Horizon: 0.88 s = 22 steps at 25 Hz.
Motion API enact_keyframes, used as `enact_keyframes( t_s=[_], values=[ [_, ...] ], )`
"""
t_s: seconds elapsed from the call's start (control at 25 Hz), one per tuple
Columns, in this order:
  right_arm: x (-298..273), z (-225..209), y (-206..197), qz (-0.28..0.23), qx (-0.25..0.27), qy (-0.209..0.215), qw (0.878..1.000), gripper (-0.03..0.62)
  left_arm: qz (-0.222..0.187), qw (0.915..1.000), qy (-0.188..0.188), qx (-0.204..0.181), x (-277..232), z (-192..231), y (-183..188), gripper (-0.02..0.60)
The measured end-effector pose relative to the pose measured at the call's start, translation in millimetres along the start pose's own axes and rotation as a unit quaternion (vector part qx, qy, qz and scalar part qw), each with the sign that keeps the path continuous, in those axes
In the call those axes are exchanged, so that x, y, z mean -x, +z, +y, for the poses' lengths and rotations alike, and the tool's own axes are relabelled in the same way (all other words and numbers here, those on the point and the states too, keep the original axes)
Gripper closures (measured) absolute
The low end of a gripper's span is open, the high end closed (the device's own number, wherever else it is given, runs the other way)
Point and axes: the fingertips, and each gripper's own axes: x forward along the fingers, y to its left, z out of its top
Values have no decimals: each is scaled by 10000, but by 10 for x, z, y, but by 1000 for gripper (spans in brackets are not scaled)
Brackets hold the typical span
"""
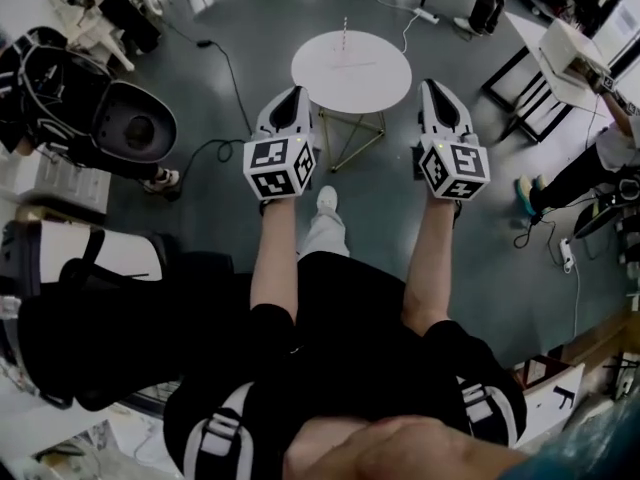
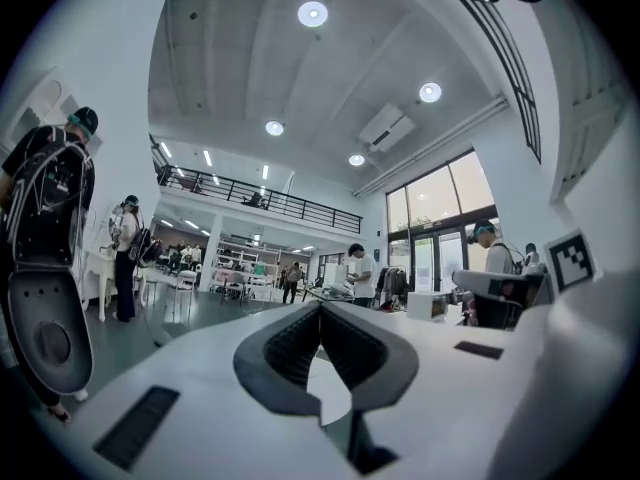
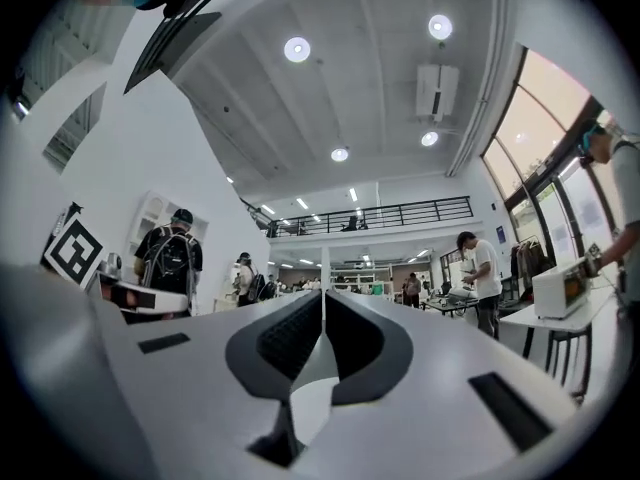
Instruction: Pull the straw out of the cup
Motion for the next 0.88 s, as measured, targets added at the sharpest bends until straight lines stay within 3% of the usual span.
enact_keyframes(
  t_s=[0.12,0.32,0.56,0.88],
  values=[
    [-488,-110,-102,-288,10,-144,9995,577,218,9995,134,-195,-515,277,-116,572],
    [-1376,-206,-344,-612,-299,-148,9976,577,304,9991,-111,-290,-1317,622,-85,572],
    [-2331,-455,-548,-512,-293,-6,9983,577,251,9988,-372,-183,-2351,878,4,572],
    [-3074,-771,-538,-364,-198,-185,9990,577,260,9981,-559,-83,-3156,1167,35,572]
  ],
)
